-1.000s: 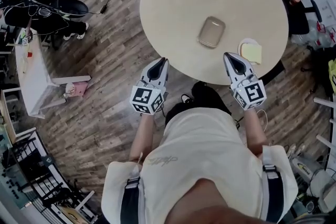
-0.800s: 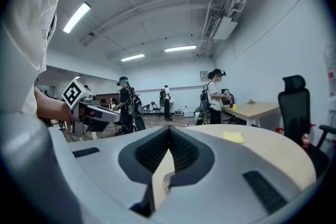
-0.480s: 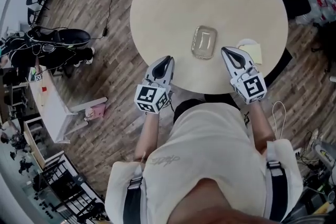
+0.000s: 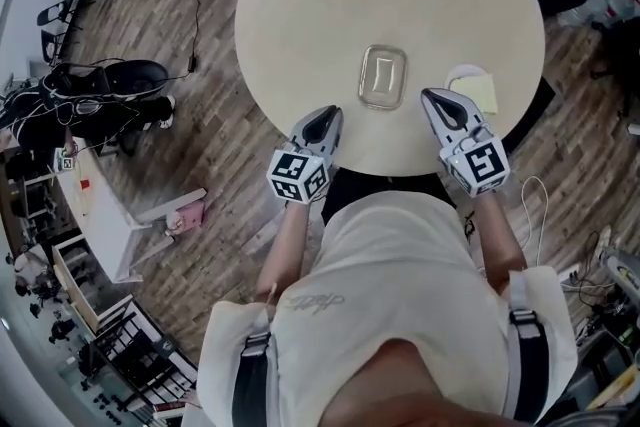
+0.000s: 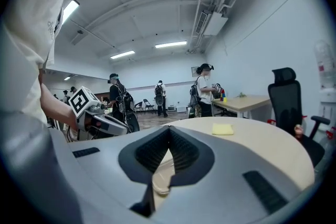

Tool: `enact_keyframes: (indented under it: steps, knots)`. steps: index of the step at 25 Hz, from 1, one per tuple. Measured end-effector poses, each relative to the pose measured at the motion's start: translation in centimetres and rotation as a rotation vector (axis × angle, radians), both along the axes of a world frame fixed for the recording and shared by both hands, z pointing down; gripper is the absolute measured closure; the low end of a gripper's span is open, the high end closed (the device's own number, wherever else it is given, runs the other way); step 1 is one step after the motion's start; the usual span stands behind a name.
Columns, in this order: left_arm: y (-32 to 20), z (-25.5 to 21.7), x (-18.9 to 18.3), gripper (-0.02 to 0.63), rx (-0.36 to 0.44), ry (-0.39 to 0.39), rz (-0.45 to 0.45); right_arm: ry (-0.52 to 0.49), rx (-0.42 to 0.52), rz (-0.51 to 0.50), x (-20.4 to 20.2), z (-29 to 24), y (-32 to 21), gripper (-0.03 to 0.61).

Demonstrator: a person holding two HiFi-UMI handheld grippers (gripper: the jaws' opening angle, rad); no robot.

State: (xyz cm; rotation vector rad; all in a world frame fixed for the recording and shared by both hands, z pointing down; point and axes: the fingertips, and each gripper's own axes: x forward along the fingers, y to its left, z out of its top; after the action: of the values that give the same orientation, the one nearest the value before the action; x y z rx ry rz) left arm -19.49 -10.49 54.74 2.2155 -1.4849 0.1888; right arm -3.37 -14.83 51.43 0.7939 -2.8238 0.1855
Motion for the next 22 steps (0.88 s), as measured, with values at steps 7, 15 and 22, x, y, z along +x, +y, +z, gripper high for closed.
enact_keyframes:
  steps: [7, 15, 22]
  knots:
    - [-0.1, 5.8, -0.1, 0.592, -0.121, 0.081, 0.082, 0.035, -0.034, 0.059, -0.3, -0.1, 1.1, 0.571]
    - [-1.6, 13.0, 0.4, 0.592, -0.274, 0.268, 0.133, 0.064, -0.065, 0.169, 1.1, 0.5, 0.2, 0.571]
    - [-2.3, 15.9, 0.4, 0.591, -0.349, 0.385, 0.115, 0.097, -0.098, 0.197, 1.8, 1.8, -0.1, 0.571]
